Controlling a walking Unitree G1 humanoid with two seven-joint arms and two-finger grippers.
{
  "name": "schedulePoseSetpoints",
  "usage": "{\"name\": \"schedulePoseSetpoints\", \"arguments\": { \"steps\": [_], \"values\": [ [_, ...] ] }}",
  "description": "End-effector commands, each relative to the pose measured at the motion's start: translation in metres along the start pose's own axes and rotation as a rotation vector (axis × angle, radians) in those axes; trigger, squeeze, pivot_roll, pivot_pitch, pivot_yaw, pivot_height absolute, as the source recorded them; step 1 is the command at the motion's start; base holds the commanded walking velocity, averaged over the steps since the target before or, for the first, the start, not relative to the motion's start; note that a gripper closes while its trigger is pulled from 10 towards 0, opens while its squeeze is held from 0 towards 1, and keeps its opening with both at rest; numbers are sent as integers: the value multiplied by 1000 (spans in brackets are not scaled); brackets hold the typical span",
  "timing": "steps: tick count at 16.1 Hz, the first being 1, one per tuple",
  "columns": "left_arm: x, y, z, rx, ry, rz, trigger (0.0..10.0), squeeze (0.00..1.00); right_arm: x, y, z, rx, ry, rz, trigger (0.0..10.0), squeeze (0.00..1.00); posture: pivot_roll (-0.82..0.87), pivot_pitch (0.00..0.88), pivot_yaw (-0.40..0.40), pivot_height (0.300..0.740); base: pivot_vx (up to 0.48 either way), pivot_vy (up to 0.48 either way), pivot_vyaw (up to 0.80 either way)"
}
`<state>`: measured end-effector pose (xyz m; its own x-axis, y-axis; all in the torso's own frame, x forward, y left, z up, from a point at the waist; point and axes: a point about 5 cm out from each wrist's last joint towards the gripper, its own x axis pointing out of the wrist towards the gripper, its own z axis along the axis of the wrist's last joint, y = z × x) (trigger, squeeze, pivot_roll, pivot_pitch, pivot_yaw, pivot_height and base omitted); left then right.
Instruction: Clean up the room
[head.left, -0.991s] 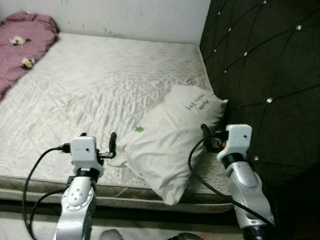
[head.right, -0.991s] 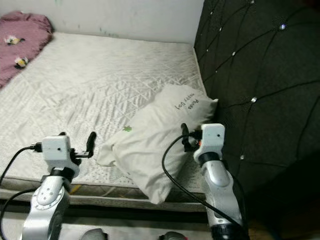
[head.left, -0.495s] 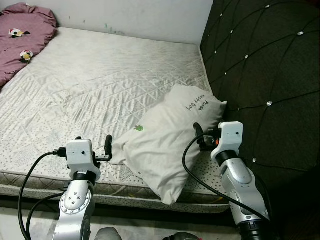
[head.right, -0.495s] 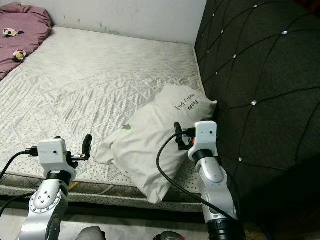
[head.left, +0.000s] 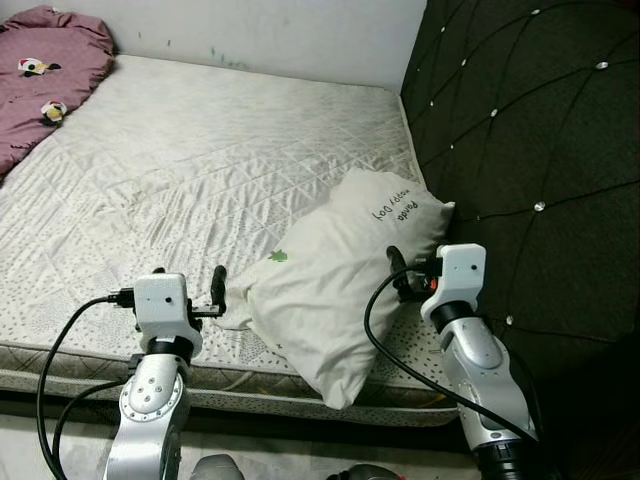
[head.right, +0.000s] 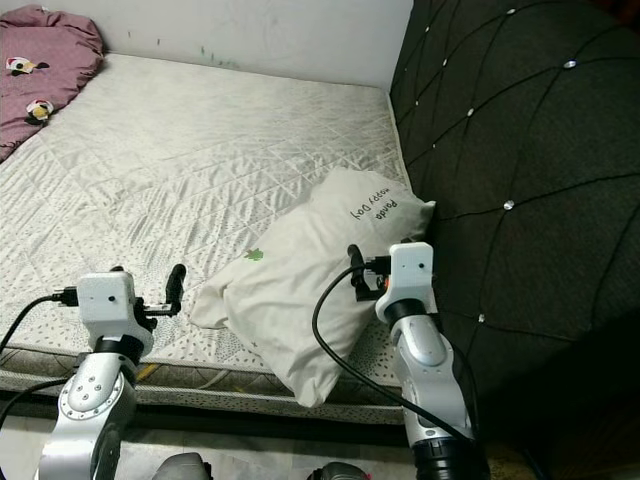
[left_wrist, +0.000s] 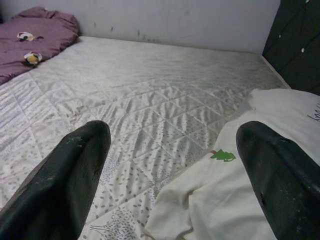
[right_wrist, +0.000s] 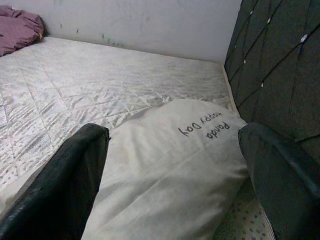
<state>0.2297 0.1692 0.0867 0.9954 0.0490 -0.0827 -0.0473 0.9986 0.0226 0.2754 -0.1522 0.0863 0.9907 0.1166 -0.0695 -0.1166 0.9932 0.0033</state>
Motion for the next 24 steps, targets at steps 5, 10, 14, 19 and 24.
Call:
{"name": "schedulePoseSetpoints", "arguments": {
  "steps": [5,10,14,19,24],
  "values": [
    [4,-3,1,6,0,-27,10000,0,2,-5,3,-4,-16,-14,10000,0,46,0,-77,718,0,0,0],
    [6,-4,1,6,-3,-29,10000,0,3,-5,4,-5,-19,-9,10000,0,43,0,-76,667,0,0,0],
    [6,-5,2,5,-6,-29,10000,0,3,-5,4,-13,-18,-15,10000,0,41,0,-75,624,0,0,0],
    [6,-4,2,3,-6,-24,10000,0,4,-4,2,-17,-7,-2,10000,0,38,0,-79,624,0,0,0],
    [5,-6,3,-6,-22,-38,10000,0,4,-3,1,-21,0,10,10000,0,40,0,-86,624,0,0,0]
  ]
}}
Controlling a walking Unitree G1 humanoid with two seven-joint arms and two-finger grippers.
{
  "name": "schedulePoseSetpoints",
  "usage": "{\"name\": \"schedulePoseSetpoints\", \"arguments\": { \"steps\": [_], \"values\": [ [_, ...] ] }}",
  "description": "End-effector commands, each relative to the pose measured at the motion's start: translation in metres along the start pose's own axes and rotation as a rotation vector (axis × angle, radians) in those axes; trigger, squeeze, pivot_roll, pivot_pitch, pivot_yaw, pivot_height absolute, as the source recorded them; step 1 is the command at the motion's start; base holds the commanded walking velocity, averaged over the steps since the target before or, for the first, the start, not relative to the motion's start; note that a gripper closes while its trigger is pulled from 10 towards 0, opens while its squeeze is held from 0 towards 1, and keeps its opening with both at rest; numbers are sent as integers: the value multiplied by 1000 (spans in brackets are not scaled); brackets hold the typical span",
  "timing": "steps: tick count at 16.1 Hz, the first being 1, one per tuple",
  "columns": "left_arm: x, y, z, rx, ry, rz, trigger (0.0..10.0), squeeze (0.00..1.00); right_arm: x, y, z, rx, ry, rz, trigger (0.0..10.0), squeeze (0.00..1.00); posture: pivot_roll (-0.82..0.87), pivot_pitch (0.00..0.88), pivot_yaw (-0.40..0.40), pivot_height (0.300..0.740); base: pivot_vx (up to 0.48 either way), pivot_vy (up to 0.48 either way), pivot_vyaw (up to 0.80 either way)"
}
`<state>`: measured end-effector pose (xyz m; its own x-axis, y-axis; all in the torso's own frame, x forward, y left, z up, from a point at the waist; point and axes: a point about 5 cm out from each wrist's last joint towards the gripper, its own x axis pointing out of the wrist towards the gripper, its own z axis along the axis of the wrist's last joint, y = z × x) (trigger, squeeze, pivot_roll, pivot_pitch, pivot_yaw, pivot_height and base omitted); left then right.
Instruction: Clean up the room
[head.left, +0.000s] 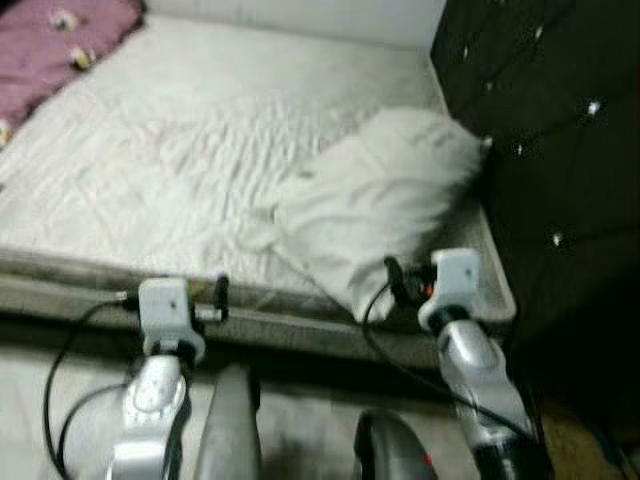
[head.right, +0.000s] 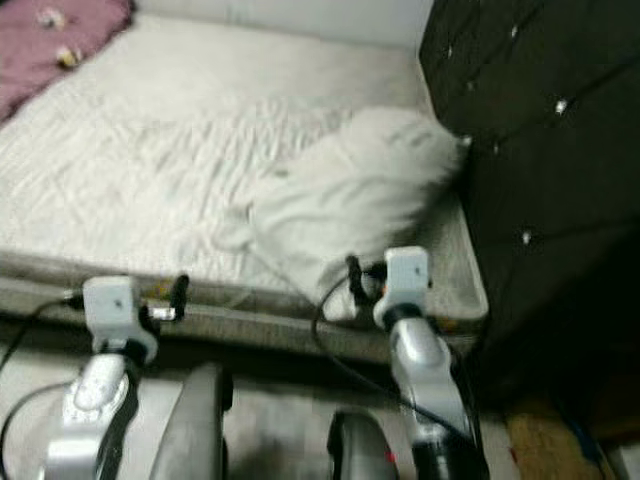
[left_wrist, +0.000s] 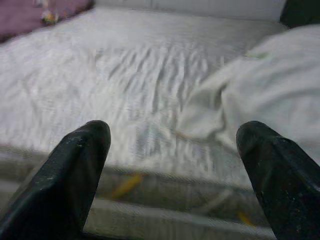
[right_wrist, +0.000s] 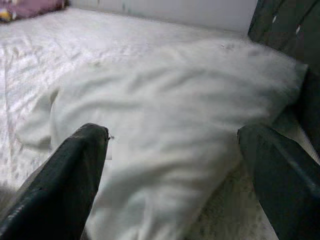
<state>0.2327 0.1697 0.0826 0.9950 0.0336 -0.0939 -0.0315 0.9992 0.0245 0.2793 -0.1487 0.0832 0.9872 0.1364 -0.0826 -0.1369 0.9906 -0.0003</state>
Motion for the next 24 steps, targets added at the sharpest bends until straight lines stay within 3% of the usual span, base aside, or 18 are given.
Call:
{"name": "schedulePoseSetpoints", "arguments": {
  "steps": [1,20,24],
  "values": [
    [1,-7,7,-12,-37,-27,10000,0,-1,-6,3,-16,-11,-10,10000,0,40,0,-88,624,0,0,0],
    [4,-6,7,-8,-31,-44,10000,0,2,-2,5,-43,-15,19,10000,0,28,0,-72,624,305,0,0],
    [4,-6,6,-8,-17,-40,10000,0,1,2,5,-51,-26,49,10000,0,29,0,-73,624,229,0,687]
  ]
}}
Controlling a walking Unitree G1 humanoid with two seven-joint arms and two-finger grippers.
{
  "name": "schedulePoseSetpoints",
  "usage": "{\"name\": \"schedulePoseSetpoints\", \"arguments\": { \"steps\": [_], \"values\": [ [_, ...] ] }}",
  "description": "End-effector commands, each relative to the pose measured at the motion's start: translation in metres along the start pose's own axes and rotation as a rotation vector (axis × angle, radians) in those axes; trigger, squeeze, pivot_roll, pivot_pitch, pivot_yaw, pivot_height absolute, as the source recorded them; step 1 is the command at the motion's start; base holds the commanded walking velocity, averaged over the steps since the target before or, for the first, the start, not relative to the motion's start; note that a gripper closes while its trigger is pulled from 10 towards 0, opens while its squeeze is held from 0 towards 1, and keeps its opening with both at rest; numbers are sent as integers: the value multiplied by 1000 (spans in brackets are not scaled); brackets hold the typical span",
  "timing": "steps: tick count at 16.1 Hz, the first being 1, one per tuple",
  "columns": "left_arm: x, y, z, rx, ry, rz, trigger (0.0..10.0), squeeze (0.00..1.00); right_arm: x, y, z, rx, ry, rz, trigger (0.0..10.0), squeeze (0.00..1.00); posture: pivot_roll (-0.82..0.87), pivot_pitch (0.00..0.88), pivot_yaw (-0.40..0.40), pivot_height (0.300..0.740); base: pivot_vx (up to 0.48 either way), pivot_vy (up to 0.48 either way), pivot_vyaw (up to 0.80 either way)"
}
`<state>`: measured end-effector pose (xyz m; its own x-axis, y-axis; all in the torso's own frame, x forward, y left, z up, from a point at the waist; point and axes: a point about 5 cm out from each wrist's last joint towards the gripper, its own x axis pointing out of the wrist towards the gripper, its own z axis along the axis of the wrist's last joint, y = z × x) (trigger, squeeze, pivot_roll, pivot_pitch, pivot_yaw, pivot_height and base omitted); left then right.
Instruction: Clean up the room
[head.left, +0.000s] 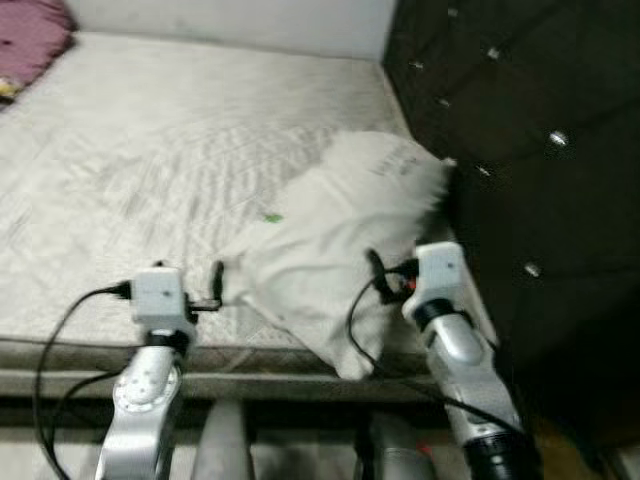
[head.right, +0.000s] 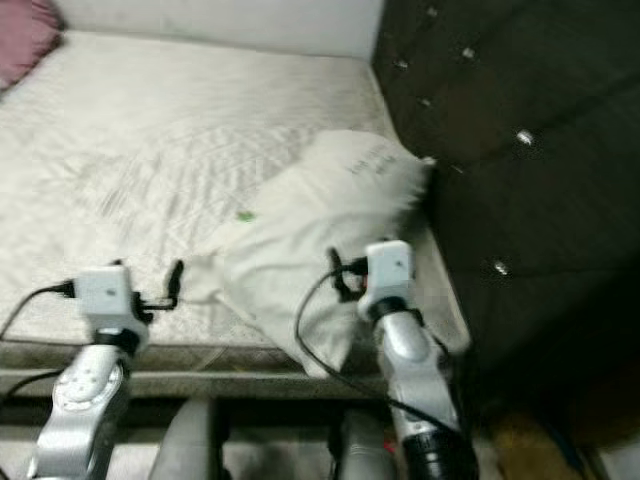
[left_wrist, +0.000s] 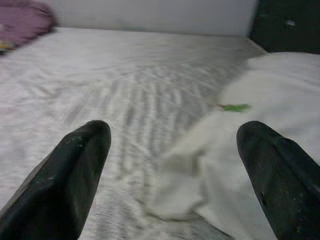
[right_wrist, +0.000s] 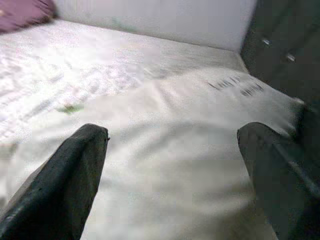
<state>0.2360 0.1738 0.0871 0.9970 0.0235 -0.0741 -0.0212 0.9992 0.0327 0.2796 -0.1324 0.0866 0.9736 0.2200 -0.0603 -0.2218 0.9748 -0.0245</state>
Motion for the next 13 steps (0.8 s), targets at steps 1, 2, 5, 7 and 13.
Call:
{"name": "schedulePoseSetpoints", "arguments": {
  "steps": [1,2,5,7,13],
  "values": [
    [1,-10,1,-15,7,-29,10000,0,-2,-14,1,-20,2,-32,10000,0,29,0,-74,624,0,0,469],
    [1,-11,0,-12,11,-28,10000,0,-2,-14,1,-20,4,-30,10000,0,29,0,-74,624,0,0,463],
    [1,-10,0,-15,13,-24,10000,0,-1,-14,-1,-11,25,-27,10000,0,29,0,-77,624,0,0,150],
    [1,-10,1,-13,14,-19,10000,0,0,-14,-3,0,41,-14,10000,0,31,0,-78,624,0,0,0],
    [-4,-5,18,-2,-32,28,10000,0,4,-2,-16,10,152,111,10000,0,68,27,-84,560,0,0,0]
  ]
}}
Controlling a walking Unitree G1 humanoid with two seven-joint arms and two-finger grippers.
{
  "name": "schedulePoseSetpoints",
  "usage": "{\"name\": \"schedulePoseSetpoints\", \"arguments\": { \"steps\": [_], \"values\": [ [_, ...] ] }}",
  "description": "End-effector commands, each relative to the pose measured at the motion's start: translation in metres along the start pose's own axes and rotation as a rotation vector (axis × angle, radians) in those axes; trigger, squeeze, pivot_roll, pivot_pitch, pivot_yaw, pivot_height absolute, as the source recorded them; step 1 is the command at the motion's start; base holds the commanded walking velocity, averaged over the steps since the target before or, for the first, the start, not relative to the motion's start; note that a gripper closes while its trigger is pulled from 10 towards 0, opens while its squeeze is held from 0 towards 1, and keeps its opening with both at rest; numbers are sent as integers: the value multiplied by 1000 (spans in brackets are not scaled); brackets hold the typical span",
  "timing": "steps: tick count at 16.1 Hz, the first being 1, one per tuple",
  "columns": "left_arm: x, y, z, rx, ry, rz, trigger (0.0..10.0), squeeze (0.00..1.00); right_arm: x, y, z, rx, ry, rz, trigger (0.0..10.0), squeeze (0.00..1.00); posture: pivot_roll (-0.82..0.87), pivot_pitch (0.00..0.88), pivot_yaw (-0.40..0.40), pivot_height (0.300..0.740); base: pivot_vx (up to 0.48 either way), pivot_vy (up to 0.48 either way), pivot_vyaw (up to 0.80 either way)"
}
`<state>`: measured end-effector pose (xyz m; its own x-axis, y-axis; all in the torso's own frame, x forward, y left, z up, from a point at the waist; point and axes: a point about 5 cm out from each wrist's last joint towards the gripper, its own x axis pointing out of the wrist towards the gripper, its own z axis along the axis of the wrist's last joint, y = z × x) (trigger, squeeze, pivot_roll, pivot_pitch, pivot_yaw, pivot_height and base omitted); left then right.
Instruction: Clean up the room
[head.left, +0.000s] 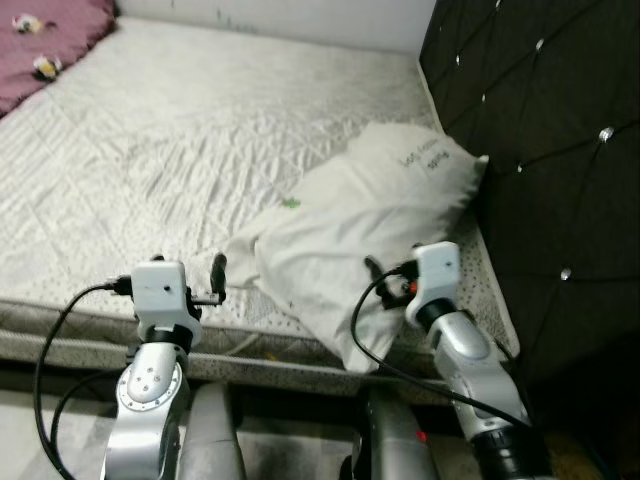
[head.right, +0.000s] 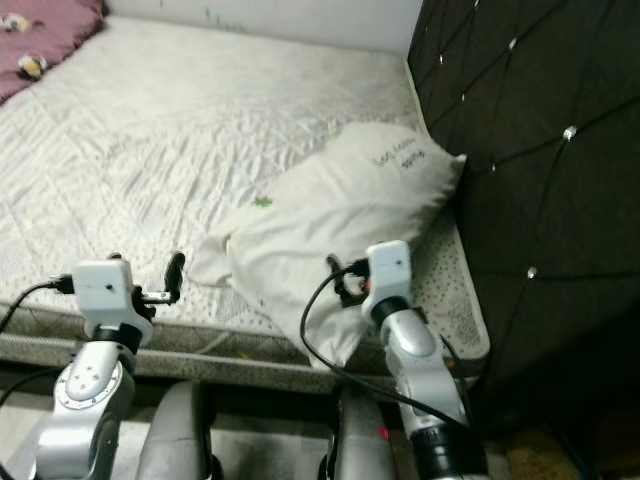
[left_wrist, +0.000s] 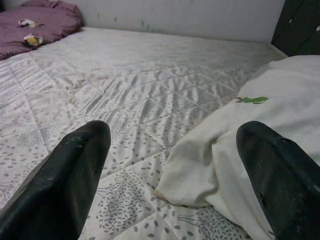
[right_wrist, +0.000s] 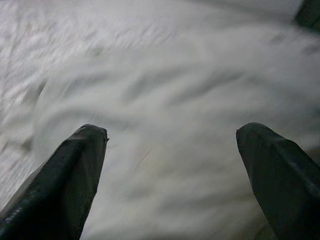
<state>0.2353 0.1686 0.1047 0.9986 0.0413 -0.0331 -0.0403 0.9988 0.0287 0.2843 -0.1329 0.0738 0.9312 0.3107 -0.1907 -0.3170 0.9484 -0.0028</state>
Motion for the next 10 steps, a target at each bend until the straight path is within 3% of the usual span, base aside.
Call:
{"name": "schedulePoseSetpoints", "arguments": {
  "steps": [1,6,10],
  "values": [
    [-3,1,1,3,4,12,10000,0,3,1,-6,-1,53,27,10000,0,73,32,-85,560,0,0,0],
    [-28,12,-1,32,62,41,10000,0,27,9,-7,-104,150,159,10000,0,125,114,-89,560,0,0,0],
    [-34,16,-2,37,81,52,10000,0,48,17,1,-140,190,164,10000,0,140,120,-92,560,0,0,0]
  ]
}}
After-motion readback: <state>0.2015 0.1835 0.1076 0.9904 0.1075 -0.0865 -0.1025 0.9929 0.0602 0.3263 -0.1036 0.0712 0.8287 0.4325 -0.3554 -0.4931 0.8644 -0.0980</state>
